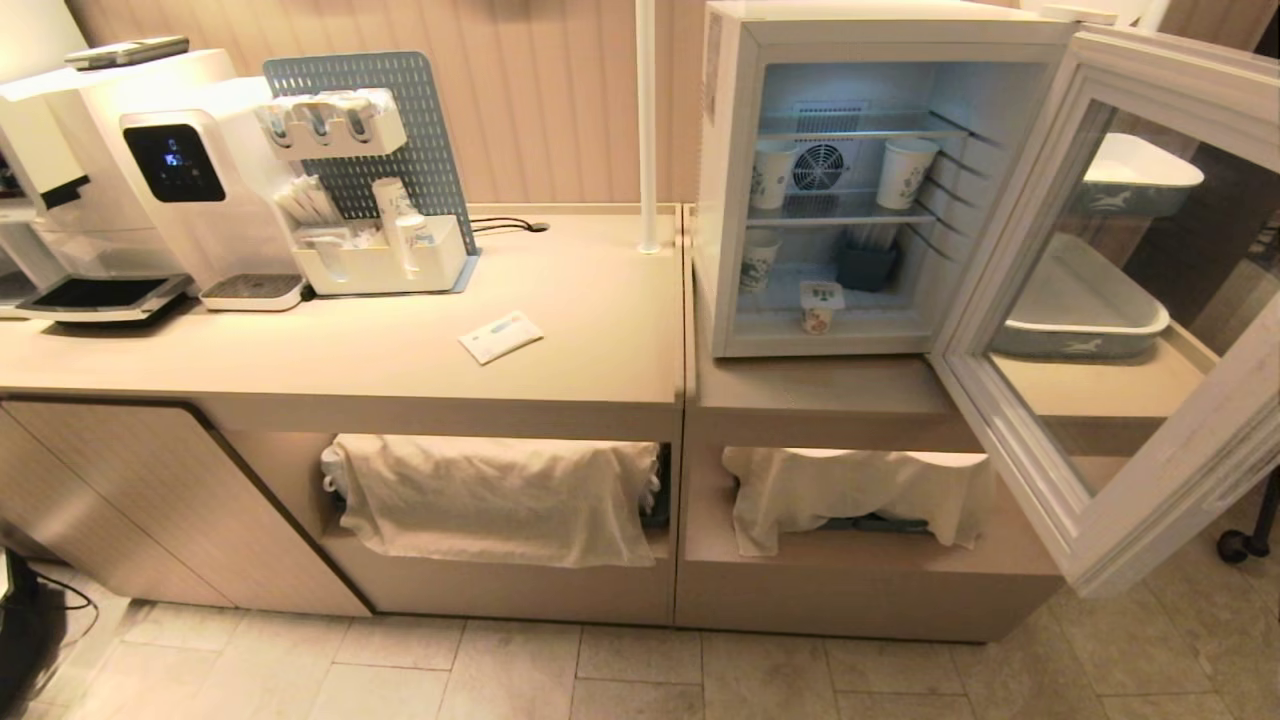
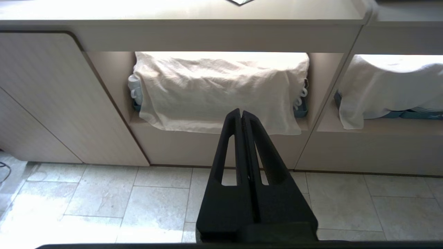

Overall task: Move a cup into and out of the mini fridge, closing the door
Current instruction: Take the yoghurt out of the freezer

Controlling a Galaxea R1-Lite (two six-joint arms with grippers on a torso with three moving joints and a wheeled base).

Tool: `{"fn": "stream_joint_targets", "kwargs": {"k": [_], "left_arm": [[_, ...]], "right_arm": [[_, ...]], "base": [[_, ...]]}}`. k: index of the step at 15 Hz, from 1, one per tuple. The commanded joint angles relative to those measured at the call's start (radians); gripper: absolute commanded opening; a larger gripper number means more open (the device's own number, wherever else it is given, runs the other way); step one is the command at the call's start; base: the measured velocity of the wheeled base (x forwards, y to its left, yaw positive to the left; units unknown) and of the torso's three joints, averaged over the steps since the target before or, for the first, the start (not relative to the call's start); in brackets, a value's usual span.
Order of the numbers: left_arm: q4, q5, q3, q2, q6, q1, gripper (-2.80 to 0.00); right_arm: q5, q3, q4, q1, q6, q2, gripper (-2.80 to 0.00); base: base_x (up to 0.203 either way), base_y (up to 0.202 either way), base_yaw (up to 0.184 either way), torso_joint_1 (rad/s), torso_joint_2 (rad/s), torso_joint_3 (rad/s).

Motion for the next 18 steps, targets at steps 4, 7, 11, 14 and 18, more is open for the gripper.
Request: {"fn": "stream_joint_targets", "kwargs": {"k": [4,7,11,14,18], "left_arm": [[0.002,0.0,0.0,0.002,0.0,-0.001,-2.8],[-0.002,0.0,0.0,0.002,0.011,-0.001,-2.8],[-0.002,0.0,0.0,0.002,0.015,-0.001,-2.8],[-0.002,0.0,0.0,0.002,0.015,-0.001,-2.8],[-0.002,0.0,0.0,0.002,0.015,-0.001,-2.8]], "right_arm": [[-0.001,0.001,0.0,0.0,0.0,-0.004,-2.8],[-0.001,-0.001,0.0,0.0,0.0,-0.004,-2.8],[-0.001,0.001,0.0,0.0,0.0,-0.004,-2.8],[-0.001,-0.001,0.0,0.0,0.0,-0.004,-2.8],[-0.001,0.001,0.0,0.0,0.0,-0.004,-2.8]], "base": [[0.0,0.175,0.0,0.003,0.0,0.003],[0.0,0.032,-0.001,0.001,0.0,0.0],[0.033,0.0,0.0,-0.001,0.0,0.001],[0.191,0.0,-0.001,0.005,0.01,0.0],[0.192,0.0,0.002,0.003,0.0,0.001]]}}
